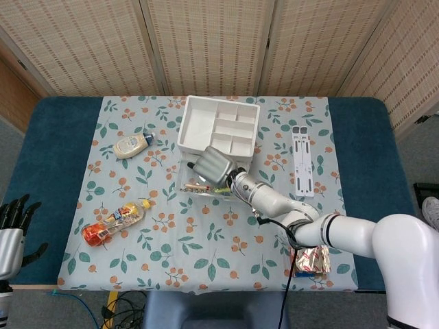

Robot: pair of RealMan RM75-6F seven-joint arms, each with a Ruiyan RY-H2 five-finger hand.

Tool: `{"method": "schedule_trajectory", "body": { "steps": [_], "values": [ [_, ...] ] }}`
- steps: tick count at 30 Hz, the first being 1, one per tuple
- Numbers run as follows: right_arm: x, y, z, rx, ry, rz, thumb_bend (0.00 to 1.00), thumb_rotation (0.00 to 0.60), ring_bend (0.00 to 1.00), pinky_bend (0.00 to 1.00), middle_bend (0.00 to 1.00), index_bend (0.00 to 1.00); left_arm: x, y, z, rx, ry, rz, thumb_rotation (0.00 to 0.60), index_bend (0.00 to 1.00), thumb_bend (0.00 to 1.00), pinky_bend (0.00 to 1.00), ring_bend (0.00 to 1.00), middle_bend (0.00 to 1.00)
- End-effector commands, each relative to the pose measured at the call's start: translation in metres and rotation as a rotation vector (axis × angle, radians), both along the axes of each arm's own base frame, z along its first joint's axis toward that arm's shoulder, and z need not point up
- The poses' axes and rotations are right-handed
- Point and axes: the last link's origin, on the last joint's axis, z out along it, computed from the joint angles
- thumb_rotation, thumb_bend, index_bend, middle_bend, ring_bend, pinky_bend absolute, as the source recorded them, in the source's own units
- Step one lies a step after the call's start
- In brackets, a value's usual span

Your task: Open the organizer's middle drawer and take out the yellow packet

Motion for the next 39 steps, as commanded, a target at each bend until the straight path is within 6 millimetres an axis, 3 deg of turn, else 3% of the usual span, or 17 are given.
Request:
{"method": "schedule_trajectory", "body": {
  "steps": [1, 14, 23, 39],
  "values": [
    [0.004, -0.003, -0.002, -0.017, -0.019, 0.003, 0.0, 0.6, 0.94, 1.0, 0.94, 0.22, 0.0, 0.0, 0.0, 0.0, 0.0, 0.001, 0.6, 0.16, 0.17, 0.09, 0.08, 0.07],
    [-0.005, 0.011, 0.021, 0.029, -0.012, -0.038, 0.0, 0.6, 0.94, 1.0, 0.94, 0.22, 0.002, 0.002, -0.002, -0.008, -0.003, -0.01, 0.6, 0.16, 0.17, 0.09, 0.08, 0.07],
    [-0.011, 0.012, 0.015, 0.06, 0.054, -0.067, 0.0, 0.6, 0.94, 1.0, 0.94, 0.22, 0.001, 0.003, -0.003, -0.007, -0.001, -0.004, 0.6, 0.16, 0.17, 0.09, 0.08, 0.07],
    [-0.006, 0.008, -0.006, 0.02, 0.067, -0.024, 0.0, 0.6, 0.94, 1.0, 0.94, 0.22, -0.002, 0.002, -0.002, -0.007, -0.005, 0.003, 0.6, 0.16, 0.17, 0.09, 0.08, 0.07]
  ]
}}
